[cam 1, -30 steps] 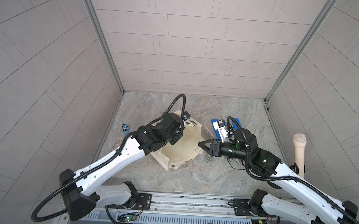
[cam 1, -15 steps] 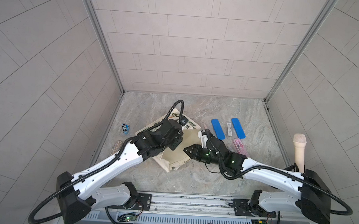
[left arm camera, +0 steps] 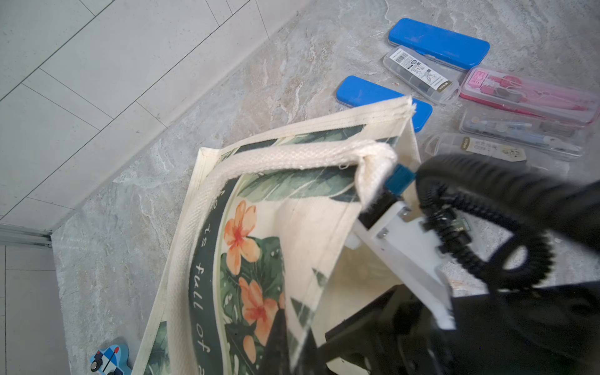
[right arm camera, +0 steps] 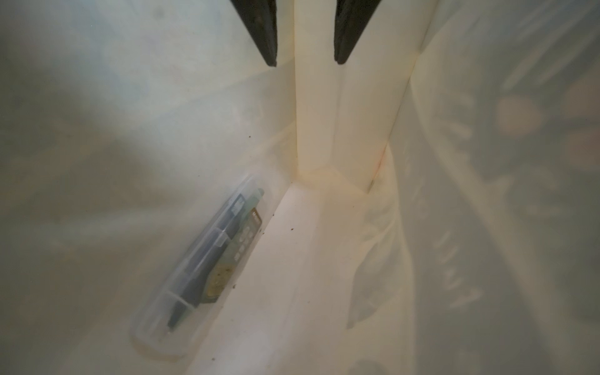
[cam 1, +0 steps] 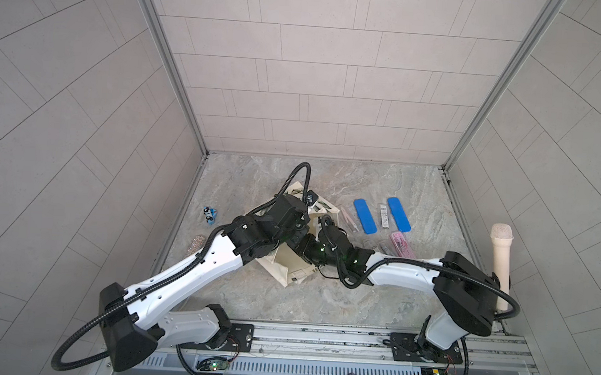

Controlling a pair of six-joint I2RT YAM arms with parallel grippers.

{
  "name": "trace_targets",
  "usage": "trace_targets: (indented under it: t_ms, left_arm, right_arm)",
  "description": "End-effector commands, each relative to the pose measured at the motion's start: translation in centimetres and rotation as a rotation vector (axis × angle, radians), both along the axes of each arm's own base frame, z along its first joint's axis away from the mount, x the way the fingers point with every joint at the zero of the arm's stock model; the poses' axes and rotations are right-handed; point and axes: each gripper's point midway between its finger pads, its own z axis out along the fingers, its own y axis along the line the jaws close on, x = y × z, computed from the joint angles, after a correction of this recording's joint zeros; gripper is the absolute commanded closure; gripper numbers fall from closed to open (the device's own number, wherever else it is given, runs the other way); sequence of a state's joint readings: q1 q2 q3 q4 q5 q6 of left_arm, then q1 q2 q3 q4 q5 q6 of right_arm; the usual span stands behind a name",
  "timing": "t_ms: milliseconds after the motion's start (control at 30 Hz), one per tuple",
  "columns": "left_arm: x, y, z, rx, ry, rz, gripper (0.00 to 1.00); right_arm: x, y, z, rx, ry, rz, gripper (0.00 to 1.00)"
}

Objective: Take out the compass set from the canvas bag
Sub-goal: Pick up the compass set from the canvas bag.

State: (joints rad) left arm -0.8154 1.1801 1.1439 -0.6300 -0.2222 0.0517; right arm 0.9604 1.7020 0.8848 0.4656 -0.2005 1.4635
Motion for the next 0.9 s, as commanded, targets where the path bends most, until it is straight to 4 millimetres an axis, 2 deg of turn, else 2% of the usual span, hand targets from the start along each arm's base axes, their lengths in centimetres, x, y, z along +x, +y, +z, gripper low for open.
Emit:
trace_targets:
  t_ms: [0, 133, 333, 600, 867]
  left_arm:
    - [0.2, -0.3, 2.7, -0.068, -0.043, 0.005, 1.00]
    - [0.1, -0.4, 3.0, -0.073, -0.043, -0.003, 1.00]
    - [-0.9, -0.2, 3.3, -0.085, -0.053, -0.049, 1.00]
    - [-1.9, -0.9, 3.5, -0.131, -0.047, -0.117, 1.00]
    - [-2.1, -0.4, 2.2, -0.086, -0.026, -0.112, 1.00]
  right_arm:
    - [1.4, 1.3, -0.8, 0.125, 0.088, -0.111, 0.65]
    - [2.9, 2.0, -2.7, 0.177, 0.129, -0.185, 0.66]
    - [3.9, 2.6, -3.6, 0.118, 0.117, -0.205, 0.57]
    - [5.9, 1.4, -6.2, 0.128, 0.155, -0.298, 0.56]
    - [5.7, 0.6, -6.6, 0.048, 0.190, -0.287, 0.50]
